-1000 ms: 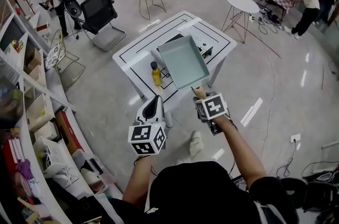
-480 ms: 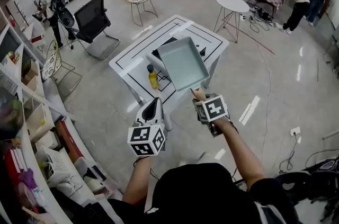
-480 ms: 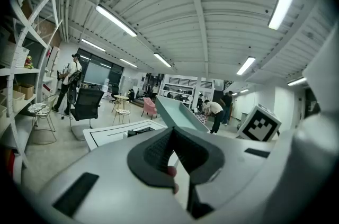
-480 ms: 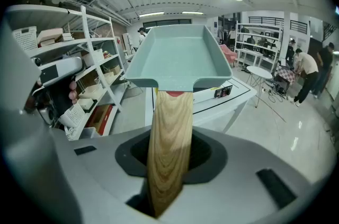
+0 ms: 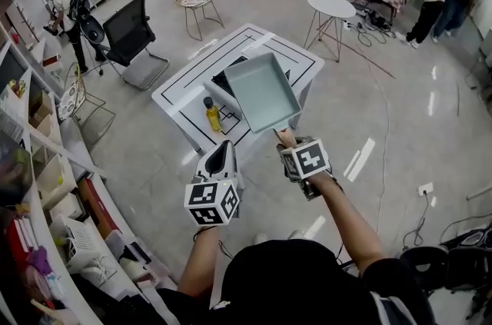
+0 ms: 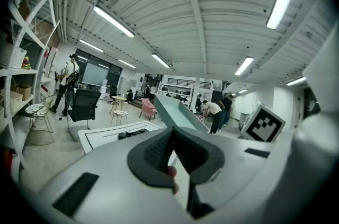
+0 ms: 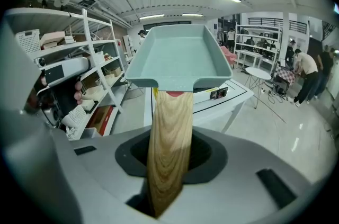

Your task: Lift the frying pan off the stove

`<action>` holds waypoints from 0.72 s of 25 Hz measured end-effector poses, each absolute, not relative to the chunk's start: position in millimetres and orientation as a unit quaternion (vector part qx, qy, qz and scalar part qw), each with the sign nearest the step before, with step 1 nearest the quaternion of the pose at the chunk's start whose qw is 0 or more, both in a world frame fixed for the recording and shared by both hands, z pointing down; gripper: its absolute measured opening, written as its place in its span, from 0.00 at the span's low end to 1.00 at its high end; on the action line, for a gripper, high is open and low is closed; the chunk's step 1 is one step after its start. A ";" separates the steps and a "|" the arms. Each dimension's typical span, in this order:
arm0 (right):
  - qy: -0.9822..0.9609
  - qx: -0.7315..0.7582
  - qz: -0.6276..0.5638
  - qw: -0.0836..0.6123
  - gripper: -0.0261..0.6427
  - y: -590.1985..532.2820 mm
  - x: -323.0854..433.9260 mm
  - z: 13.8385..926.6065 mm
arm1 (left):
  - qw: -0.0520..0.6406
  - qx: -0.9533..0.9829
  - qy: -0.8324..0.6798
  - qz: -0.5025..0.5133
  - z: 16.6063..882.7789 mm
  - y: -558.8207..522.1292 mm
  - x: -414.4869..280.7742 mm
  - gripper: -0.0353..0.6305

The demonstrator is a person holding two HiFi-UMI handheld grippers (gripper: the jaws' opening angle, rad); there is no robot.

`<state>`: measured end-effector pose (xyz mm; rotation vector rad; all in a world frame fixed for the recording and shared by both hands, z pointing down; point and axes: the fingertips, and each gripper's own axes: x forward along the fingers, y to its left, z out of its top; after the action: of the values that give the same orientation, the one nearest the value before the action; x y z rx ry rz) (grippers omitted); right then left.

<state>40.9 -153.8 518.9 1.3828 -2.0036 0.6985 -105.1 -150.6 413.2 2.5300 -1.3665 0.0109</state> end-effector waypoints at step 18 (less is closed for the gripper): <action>-0.764 0.508 0.266 0.294 0.18 -112.8 74.6 519.3 | 0.138 0.870 -0.474 0.002 410.8 -111.9 -64.8 0.07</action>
<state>74.6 -112.8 519.3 1.3532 -2.0351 0.7074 -64.8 -111.9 410.8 2.5149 -1.3711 0.0043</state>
